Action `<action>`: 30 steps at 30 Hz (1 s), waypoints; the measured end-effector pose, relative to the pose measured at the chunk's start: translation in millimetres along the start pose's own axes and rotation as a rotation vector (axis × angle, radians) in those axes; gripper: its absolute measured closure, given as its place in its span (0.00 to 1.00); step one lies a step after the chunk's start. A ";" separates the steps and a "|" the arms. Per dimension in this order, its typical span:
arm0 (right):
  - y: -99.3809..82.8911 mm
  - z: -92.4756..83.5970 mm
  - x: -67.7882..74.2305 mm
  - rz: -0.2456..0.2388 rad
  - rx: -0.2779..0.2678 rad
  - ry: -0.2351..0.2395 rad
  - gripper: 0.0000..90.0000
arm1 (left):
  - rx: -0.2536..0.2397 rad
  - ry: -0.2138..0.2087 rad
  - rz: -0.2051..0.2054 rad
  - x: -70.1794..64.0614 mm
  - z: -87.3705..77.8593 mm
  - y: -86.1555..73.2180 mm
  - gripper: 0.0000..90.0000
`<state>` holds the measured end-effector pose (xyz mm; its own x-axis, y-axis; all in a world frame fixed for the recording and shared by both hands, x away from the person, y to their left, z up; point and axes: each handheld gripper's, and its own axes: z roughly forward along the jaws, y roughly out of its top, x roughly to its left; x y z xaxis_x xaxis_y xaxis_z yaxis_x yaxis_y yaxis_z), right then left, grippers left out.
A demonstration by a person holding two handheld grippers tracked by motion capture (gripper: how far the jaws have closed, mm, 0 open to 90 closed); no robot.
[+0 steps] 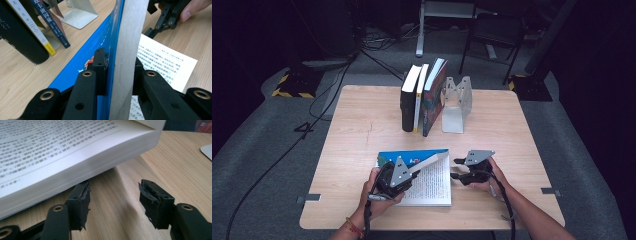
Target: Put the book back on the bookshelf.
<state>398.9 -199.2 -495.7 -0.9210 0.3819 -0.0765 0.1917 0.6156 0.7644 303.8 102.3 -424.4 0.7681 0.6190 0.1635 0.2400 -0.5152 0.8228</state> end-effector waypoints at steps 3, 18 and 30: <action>0.3 -0.3 1.6 -0.014 -0.010 -0.003 0.47 | -0.023 -0.010 -0.008 1.5 -2.0 -1.0 0.83; 21.2 -29.6 10.8 0.021 -0.242 0.026 0.58 | -0.024 -0.027 -0.088 -5.8 -15.7 -3.4 0.79; 32.5 -38.2 15.8 0.020 -0.266 -0.010 0.59 | -0.076 -0.121 -0.148 -1.7 -9.8 -10.8 0.79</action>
<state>377.6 -199.6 -447.7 -0.9144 0.3996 -0.0652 0.1125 0.4056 0.9071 294.0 112.7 -428.2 0.7949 0.6062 -0.0249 0.3136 -0.3754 0.8722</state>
